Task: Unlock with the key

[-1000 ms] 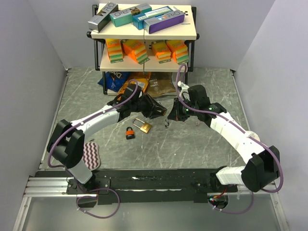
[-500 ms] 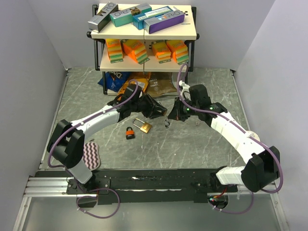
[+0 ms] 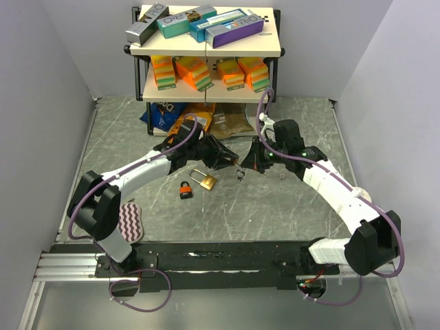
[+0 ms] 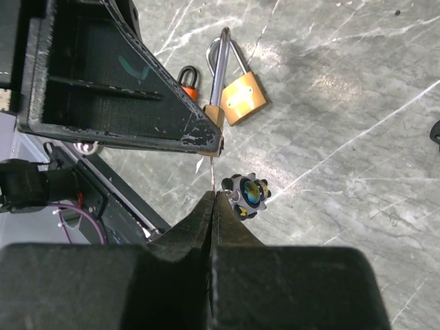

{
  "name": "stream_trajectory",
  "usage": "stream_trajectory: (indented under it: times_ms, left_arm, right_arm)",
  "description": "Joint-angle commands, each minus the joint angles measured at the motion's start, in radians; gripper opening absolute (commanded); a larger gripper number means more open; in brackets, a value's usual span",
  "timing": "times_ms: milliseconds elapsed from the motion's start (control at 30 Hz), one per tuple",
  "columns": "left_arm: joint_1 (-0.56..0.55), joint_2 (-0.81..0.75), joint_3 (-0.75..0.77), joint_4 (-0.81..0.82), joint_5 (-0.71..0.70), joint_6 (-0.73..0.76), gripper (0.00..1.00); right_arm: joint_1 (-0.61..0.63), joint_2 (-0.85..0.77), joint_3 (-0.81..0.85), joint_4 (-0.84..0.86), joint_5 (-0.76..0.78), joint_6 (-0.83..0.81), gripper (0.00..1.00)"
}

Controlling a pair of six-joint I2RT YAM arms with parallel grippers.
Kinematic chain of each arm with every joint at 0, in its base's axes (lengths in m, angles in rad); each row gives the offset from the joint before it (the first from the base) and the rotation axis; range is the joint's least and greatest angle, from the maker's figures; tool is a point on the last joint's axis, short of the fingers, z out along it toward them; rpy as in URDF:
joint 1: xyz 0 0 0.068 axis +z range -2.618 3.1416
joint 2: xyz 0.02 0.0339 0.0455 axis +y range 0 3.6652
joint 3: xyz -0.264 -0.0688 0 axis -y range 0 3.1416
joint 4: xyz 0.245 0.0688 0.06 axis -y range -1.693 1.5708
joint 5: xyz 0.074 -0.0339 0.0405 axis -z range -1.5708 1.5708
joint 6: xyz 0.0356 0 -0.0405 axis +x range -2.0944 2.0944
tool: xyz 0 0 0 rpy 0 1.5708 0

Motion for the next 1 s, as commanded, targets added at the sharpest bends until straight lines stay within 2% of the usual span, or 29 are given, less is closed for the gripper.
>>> stream_trajectory:
  times_ms: [0,567,967]
  left_arm:
    - [-0.018,-0.007,0.035,0.043,0.047,-0.013,0.01]
    - [-0.018,-0.003,0.058,0.047,0.037,-0.032,0.01]
    - [-0.018,0.003,0.052,0.075,0.047,-0.058,0.01]
  right_arm:
    - [-0.011,-0.042,0.017,0.073,-0.012,0.008,0.00]
    - [0.002,-0.056,-0.040,0.116,0.017,-0.028,0.00]
    - [0.051,-0.018,-0.008,0.133,0.046,-0.060,0.00]
